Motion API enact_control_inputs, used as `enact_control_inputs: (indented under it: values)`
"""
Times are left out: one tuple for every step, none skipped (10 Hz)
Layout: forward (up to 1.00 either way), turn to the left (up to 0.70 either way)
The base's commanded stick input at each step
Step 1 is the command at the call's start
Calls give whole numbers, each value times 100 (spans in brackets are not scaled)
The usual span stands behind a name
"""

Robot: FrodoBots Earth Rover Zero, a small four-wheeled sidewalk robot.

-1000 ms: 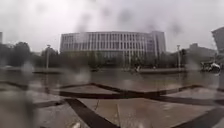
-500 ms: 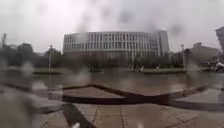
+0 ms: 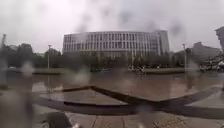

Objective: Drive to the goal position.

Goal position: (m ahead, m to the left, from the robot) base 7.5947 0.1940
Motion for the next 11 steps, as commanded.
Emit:
enact_control_inputs:
  values:
    - [70, 1]
    - [70, 1]
    - [70, 1]
    - [70, 1]
    - [70, 1]
    - [70, 1]
    - [70, 1]
    - [70, 1]
    - [70, 1]
    - [70, 1]
    - [70, 1]
